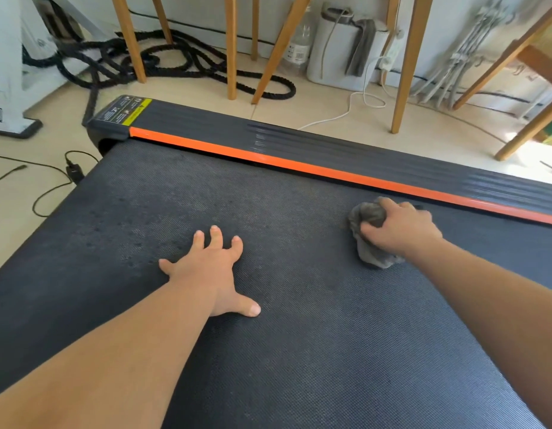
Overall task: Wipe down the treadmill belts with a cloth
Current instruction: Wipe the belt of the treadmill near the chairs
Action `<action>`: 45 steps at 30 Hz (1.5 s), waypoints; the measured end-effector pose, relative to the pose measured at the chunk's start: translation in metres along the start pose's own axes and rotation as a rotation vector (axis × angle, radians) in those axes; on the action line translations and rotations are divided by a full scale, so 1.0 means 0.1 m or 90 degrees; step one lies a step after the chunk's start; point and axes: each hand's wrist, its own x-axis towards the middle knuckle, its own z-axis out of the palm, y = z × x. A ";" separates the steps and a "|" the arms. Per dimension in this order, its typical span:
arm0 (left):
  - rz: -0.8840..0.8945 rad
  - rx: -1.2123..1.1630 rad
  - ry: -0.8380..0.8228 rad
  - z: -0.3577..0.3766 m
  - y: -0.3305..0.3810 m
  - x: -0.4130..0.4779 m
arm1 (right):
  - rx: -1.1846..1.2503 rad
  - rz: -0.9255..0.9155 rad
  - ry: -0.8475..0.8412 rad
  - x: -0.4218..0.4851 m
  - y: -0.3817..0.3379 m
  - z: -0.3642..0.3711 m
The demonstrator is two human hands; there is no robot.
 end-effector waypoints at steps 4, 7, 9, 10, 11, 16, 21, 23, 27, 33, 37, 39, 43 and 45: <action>-0.001 -0.003 -0.005 -0.01 0.01 -0.01 | 0.064 -0.032 0.077 -0.27 -0.38 0.13; -0.004 0.000 -0.001 -0.01 0.01 -0.02 | 0.099 -0.183 0.084 -0.75 -0.79 0.22; -0.011 -0.002 0.011 0.01 0.01 -0.01 | 0.084 -0.354 0.082 -1.17 -1.00 0.35; -0.014 -0.002 0.016 0.02 0.01 0.00 | 0.089 -0.433 0.076 -1.37 -1.03 0.40; -0.014 -0.003 0.018 0.03 0.01 0.01 | 0.099 -0.504 0.072 -1.50 -0.99 0.46; -0.008 0.000 0.008 0.02 0.01 0.01 | 0.003 -0.504 0.090 -0.82 -0.47 0.32; -0.004 0.008 -0.011 -0.01 0.00 0.00 | 0.201 0.121 0.112 -0.14 -0.21 0.15; -0.004 0.007 -0.010 -0.01 0.00 0.02 | 0.198 0.145 0.121 -0.29 -0.45 0.22; -0.007 0.009 0.002 0.02 0.00 0.02 | 0.150 -0.079 0.146 -0.96 -0.89 0.42; -0.002 0.005 0.026 0.07 -0.02 -0.12 | 0.132 -0.246 0.066 -1.89 -0.76 0.51; 0.032 0.069 0.076 0.21 -0.07 -0.50 | 0.114 -0.215 -0.017 -2.38 -0.69 0.50; 0.039 0.099 0.076 0.22 -0.11 -0.73 | 0.114 -0.181 -0.047 -2.59 -0.73 0.47; 0.034 0.063 0.018 0.19 -0.22 -1.19 | 0.149 -0.119 -0.122 -2.93 -0.87 0.39; 0.025 0.045 -0.006 0.26 -0.29 -1.42 | 0.164 -0.109 -0.178 -3.10 -0.97 0.35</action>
